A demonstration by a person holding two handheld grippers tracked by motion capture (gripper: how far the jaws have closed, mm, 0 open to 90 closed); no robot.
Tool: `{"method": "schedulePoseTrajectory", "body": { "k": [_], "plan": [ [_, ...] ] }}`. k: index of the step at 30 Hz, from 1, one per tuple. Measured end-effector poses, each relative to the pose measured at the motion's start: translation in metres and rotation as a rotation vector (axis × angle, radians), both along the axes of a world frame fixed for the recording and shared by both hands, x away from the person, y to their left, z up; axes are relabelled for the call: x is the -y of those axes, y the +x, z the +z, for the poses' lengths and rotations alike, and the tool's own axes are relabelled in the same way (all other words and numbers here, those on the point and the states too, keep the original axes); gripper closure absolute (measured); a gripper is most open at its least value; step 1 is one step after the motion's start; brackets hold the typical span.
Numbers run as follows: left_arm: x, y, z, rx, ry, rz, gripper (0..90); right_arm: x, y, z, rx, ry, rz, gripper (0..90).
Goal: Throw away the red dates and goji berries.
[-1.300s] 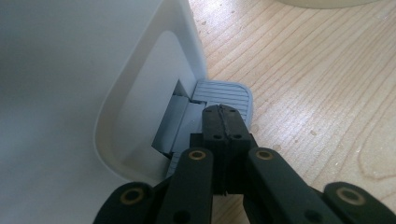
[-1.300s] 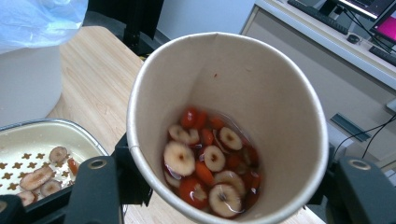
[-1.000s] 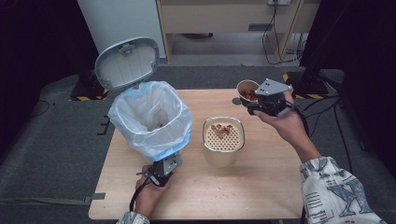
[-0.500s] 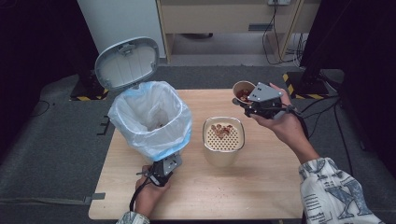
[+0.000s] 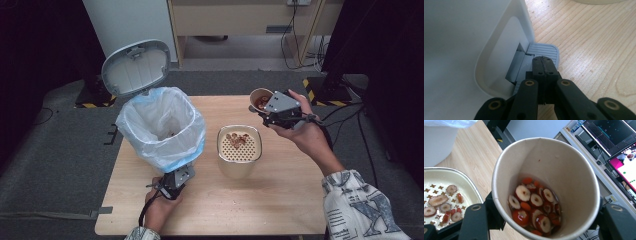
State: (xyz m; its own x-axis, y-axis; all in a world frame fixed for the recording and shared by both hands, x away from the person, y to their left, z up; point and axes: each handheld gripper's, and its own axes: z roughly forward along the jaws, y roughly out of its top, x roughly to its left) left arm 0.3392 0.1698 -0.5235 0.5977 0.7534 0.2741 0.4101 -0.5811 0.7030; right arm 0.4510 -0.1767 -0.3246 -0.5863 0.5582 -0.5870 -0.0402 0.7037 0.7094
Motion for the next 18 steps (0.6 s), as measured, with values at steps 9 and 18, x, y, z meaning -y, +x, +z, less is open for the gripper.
{"method": "schedulePoseTrajectory", "body": {
  "k": [9, 18],
  "plan": [
    [0.0004, -0.0002, 0.0, 0.003, 0.006, 0.0, 89.4, -0.0019, -0.0026, 0.0027, 0.012, -0.018, 0.011, 37.0],
    [0.0002, -0.0002, -0.0002, 0.004, 0.001, -0.001, 89.5, -0.004, -0.0066, 0.0066, 0.038, -0.072, 0.008, 37.0]
  ]
}}
